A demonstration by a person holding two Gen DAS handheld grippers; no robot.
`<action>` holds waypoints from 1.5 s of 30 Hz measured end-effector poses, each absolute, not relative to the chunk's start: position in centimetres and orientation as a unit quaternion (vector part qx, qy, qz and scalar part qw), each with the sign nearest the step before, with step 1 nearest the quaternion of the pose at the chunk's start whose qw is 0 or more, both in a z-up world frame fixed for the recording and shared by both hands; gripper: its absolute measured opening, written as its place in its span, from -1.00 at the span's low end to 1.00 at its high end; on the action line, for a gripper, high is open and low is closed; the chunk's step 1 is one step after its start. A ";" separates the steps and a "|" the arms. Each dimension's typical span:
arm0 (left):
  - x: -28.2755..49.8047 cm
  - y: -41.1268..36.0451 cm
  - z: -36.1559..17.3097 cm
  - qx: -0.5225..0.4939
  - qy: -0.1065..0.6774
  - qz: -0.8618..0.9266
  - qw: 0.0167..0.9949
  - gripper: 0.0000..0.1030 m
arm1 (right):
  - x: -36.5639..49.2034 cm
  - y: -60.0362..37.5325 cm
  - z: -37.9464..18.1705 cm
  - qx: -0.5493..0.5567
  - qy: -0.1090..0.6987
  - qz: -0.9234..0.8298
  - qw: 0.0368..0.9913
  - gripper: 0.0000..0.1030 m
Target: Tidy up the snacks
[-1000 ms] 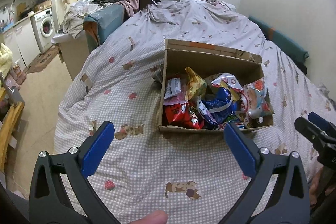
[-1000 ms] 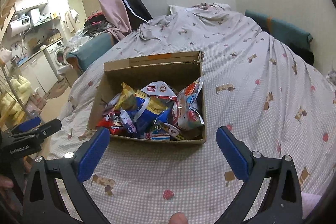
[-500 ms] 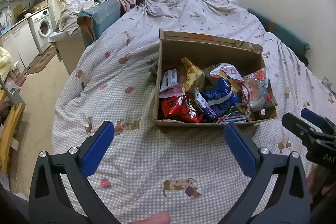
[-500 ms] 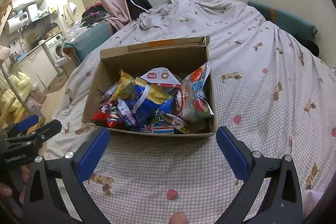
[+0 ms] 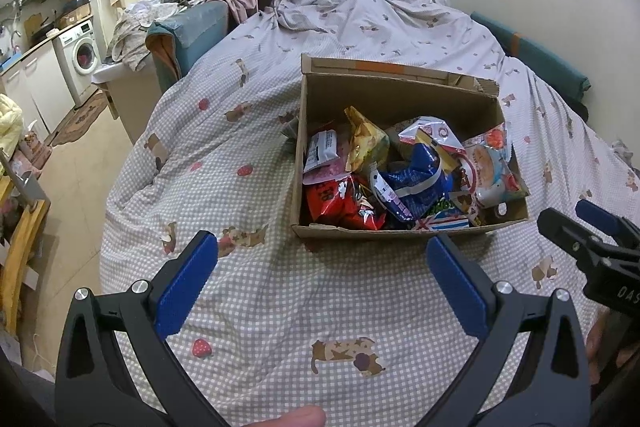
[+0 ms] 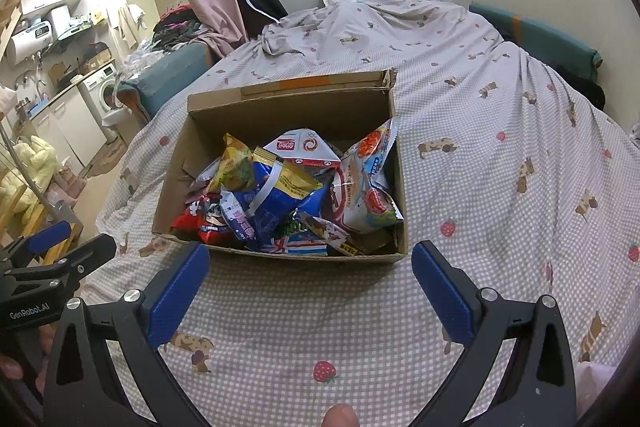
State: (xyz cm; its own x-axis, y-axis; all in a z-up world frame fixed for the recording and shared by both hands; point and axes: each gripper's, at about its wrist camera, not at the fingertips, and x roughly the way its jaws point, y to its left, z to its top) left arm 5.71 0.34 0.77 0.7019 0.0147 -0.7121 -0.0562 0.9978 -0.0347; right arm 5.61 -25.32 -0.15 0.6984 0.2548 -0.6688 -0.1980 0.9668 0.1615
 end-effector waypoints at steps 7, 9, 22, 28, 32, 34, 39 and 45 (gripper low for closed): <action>5.8 0.3 0.7 -0.027 0.385 0.021 0.922 1.00 | 5.5 -25.4 -0.2 0.038 0.368 0.122 0.921 1.00; 5.8 0.4 0.7 -0.028 0.384 0.021 0.923 1.00 | 5.5 -25.3 -0.2 0.037 0.368 0.122 0.921 1.00; 5.7 0.5 0.8 -0.029 0.384 0.022 0.922 1.00 | 5.5 -25.5 -0.3 0.035 0.367 0.121 0.921 1.00; 5.8 0.6 0.8 -0.027 0.384 0.021 0.923 1.00 | 5.5 -25.6 -0.3 0.027 0.365 0.116 0.923 1.00; 5.7 0.6 0.8 -0.026 0.384 0.023 0.923 1.00 | 5.4 -25.6 -0.3 0.026 0.366 0.116 0.923 1.00; 5.7 0.6 0.8 -0.026 0.384 0.023 0.923 1.00 | 5.4 -25.6 -0.3 0.026 0.365 0.117 0.923 1.00; 5.7 0.8 0.8 -0.029 0.384 0.025 0.923 1.00 | 5.4 -25.4 -0.4 0.026 0.366 0.118 0.922 1.00; 5.7 0.7 0.8 -0.028 0.383 0.024 0.923 1.00 | 5.5 -25.4 -0.3 0.026 0.366 0.117 0.923 1.00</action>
